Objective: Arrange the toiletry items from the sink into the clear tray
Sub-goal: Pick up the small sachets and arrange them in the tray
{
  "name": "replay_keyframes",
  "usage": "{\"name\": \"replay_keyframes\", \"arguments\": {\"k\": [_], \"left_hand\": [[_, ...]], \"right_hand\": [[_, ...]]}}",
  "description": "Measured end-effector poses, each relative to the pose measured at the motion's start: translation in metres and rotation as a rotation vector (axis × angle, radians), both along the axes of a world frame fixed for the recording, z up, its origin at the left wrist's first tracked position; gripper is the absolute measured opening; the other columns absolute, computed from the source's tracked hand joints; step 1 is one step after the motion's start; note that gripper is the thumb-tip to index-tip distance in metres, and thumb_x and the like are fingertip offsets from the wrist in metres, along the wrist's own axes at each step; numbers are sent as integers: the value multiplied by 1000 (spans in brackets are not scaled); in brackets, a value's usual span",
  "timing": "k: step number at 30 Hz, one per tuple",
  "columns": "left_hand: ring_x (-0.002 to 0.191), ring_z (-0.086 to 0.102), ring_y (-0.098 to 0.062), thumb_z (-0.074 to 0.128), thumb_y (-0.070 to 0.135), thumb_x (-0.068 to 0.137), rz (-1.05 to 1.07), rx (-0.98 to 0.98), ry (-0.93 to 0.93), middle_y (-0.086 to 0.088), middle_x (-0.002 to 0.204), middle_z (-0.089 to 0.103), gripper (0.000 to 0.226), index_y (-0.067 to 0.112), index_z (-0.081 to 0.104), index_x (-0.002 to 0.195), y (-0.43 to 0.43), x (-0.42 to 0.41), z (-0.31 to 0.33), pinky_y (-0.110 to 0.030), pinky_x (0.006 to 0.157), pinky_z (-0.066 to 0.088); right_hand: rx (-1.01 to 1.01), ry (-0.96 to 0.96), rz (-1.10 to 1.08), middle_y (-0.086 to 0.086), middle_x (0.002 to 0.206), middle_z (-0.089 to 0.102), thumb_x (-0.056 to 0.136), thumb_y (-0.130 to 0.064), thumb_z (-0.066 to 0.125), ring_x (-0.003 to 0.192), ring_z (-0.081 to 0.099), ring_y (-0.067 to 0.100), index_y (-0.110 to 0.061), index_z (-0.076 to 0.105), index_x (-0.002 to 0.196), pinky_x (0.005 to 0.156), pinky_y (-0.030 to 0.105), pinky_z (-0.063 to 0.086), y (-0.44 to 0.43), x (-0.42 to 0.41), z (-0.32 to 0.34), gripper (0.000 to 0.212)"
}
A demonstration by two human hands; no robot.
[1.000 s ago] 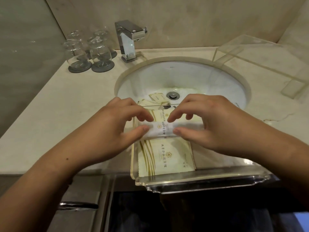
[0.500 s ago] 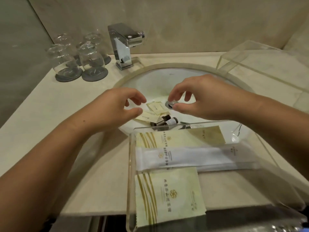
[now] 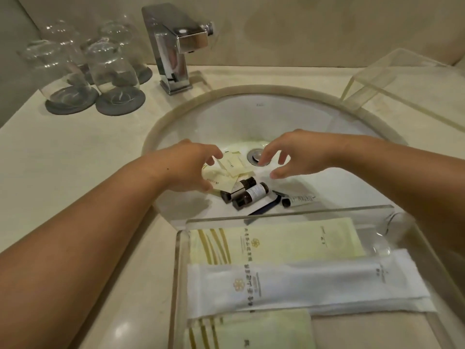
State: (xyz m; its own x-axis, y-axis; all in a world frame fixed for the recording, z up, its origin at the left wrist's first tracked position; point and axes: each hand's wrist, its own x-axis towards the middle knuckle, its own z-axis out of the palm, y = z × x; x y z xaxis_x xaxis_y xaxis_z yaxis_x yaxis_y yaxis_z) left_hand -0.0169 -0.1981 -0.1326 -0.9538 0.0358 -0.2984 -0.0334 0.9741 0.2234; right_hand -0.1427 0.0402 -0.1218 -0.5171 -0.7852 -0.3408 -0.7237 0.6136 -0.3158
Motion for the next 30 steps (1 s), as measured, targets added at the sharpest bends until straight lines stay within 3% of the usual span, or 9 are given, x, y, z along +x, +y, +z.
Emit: {"name": "replay_keyframes", "arguments": {"k": [3,5,8,14,17,20,23,26,30], "left_hand": [[112,43,-11,80,39,80,-3,-22,-37,20,134,59,80,40,38,148,-1,-10,-5,-35,94,47],[120,44,-12,81,39,78,-7,-42,-65,21,135,58,83,40,37,149,-1,-16,-8,-36,96,47],[123,45,-14,81,40,77,-14,-59,-100,20,136,57,87,41,33,150,-1,-22,-13,-35,97,46],[127,45,-16,81,34,77,3,-104,-172,19,139,56,95,44,26,154,1,-26,-22,-40,100,46],[126,45,-16,79,29,78,-2,-109,-179,19,136,57,92,44,28,153,2,-27,-25,-42,101,47],[121,46,-15,78,34,80,4,-66,-162,19,130,60,84,43,33,150,2,-28,-26,-41,99,47],[110,51,-14,75,44,83,22,-13,-146,18,127,62,72,41,39,146,2,-29,-23,-34,92,47],[98,54,-14,66,29,91,40,20,-71,15,122,66,59,35,43,145,4,-31,-21,-29,81,44],[91,54,-17,62,10,89,88,35,51,5,116,67,56,36,52,137,5,-32,-14,-29,73,43]], "right_hand": [[8,27,43,-23,118,63,86,-41,74,100,63,8,-36,66,121,70,7,35,-2,-9,-13,36],[0,56,87,-21,116,62,87,-41,73,99,60,6,-36,65,122,72,12,37,-6,-11,-23,36],[-14,76,140,-12,120,63,87,-38,73,100,59,10,-33,62,126,82,24,42,-12,-15,-38,41],[-105,90,129,-8,136,61,89,-31,72,117,59,16,-35,54,139,99,33,48,-20,-20,-59,53],[-110,92,117,-8,137,63,89,-32,71,118,60,17,-38,47,144,98,35,49,-24,-17,-65,61],[-171,102,113,-13,124,70,91,-31,69,106,65,14,-37,53,138,92,36,53,-27,-16,-70,50],[-249,63,58,-12,111,74,94,-19,63,91,66,9,-32,61,131,90,34,55,-28,-19,-69,40],[-285,85,31,-7,102,77,94,-14,62,82,60,2,-29,67,126,85,21,48,-27,-21,-67,36],[-346,27,-43,-12,101,77,93,-18,64,85,61,-6,-32,72,120,79,5,40,-27,-22,-58,32]]}}
